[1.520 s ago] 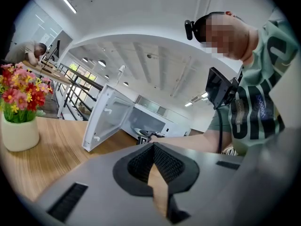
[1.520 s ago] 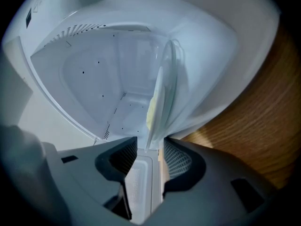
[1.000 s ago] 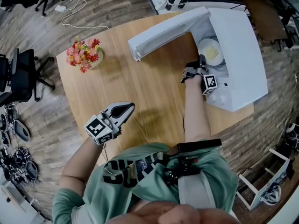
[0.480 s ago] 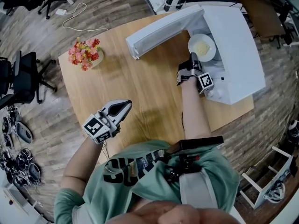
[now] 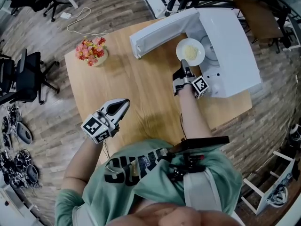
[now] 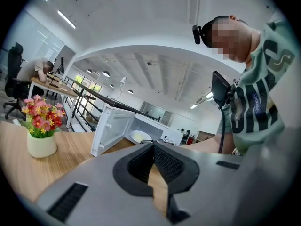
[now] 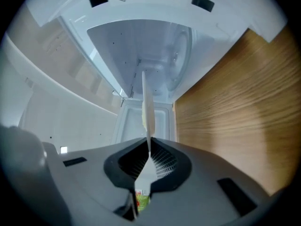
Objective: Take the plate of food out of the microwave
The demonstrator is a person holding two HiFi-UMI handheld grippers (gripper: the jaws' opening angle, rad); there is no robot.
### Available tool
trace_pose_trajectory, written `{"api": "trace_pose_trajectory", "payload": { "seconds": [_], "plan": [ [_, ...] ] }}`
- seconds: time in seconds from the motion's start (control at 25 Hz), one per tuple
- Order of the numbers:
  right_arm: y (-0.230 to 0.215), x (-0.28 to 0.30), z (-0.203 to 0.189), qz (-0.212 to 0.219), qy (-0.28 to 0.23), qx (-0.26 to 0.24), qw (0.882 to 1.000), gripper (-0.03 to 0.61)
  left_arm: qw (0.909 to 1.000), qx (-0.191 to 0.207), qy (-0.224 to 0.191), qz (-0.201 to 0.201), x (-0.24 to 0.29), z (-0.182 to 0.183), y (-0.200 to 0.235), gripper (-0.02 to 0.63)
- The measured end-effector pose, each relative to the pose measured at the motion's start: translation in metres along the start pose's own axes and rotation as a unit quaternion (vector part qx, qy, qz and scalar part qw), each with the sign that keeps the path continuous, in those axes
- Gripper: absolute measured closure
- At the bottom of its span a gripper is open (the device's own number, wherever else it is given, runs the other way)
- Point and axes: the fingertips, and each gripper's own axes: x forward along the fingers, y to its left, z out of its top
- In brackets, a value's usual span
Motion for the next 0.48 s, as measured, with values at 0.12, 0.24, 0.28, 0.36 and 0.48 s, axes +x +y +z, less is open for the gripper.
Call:
{"api": "trace_pose_trajectory", "payload": {
  "seconds": [0.12, 0.24, 0.28, 0.36, 0.48],
  "plan": [
    [0.007, -0.017, -0.015, -0.005, 0.033, -0.017, 0.999, 0.560, 0.9999, 0.006, -0.008, 0.008, -0.014, 0.004, -0.010, 0.611],
    [0.014, -0.036, -0.031, -0.012, 0.071, -0.036, 0.997, 0.560, 0.9997, 0.012, -0.015, 0.016, -0.029, 0.007, -0.022, 0.611],
    [0.016, -0.042, -0.036, -0.013, 0.084, -0.042, 0.996, 0.560, 0.9995, 0.014, -0.019, 0.020, -0.033, 0.010, -0.026, 0.611],
    [0.022, -0.052, -0.047, -0.013, 0.106, -0.052, 0.993, 0.560, 0.9991, 0.018, -0.027, 0.027, -0.044, 0.015, -0.032, 0.611],
    [0.035, -0.063, -0.066, -0.012, 0.135, -0.063, 0.989, 0.560, 0.9981, 0.023, -0.040, 0.041, -0.066, 0.021, -0.036, 0.611]
  ]
}}
